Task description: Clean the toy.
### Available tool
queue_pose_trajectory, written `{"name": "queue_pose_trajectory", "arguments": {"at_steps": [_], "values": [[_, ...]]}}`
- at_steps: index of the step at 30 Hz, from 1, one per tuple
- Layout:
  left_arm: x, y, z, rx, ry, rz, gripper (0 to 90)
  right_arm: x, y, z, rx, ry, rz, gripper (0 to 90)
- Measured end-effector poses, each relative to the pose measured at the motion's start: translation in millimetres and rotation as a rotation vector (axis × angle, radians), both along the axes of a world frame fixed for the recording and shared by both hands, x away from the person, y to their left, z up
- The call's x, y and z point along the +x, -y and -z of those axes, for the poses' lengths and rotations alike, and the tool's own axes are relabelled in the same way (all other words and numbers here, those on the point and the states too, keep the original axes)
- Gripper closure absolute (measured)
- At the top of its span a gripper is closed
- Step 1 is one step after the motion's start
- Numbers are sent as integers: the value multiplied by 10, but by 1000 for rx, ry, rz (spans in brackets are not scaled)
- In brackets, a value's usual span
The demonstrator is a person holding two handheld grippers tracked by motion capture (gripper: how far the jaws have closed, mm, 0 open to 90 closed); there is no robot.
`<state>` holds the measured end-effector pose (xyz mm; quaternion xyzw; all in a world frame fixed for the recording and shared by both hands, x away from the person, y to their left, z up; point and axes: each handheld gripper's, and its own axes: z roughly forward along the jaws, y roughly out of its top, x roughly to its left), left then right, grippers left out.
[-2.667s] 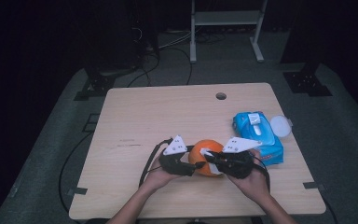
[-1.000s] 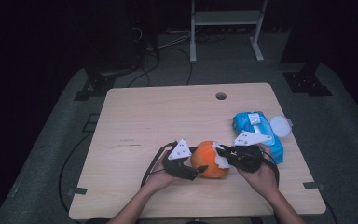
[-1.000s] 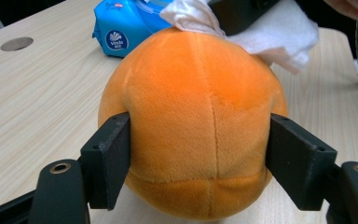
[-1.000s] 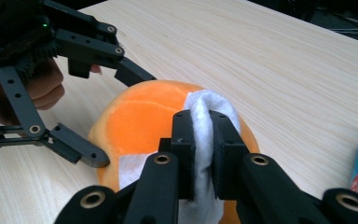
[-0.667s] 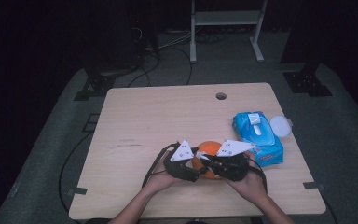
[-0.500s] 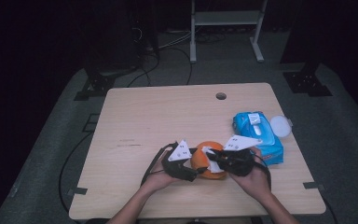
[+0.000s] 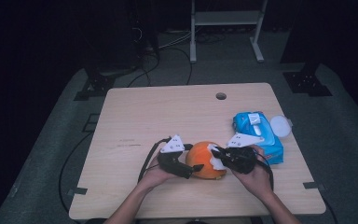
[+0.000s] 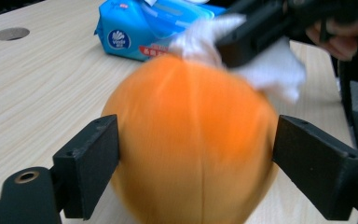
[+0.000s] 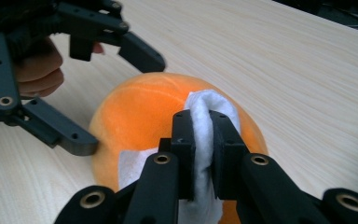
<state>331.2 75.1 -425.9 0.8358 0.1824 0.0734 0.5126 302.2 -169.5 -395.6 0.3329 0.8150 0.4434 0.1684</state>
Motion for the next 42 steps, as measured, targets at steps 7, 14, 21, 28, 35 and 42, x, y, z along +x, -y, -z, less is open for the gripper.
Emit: {"name": "queue_pose_trajectory", "arguments": {"at_steps": [7, 14, 21, 28, 35, 42], "values": [[38, -71, 96, 49, 21, -13, 239, -98, -176, 0, -25, 9, -48, 806], [78, -122, 131, 12, -5, -14, 198, 10, 10, 46, -13, -31, 2, 805], [32, -16, 88, 33, 11, 2, 182, -88, -141, 11, 0, -16, -61, 805], [-11, -49, 122, 79, 51, 8, 241, -70, -150, 8, -19, -2, -52, 806], [35, -63, 63, 19, 8, 18, 108, 2, 14, 65, -11, -34, -1, 806], [10, -58, 80, 45, 40, 8, 213, -125, -230, 34, -36, 3, -103, 805]]}}
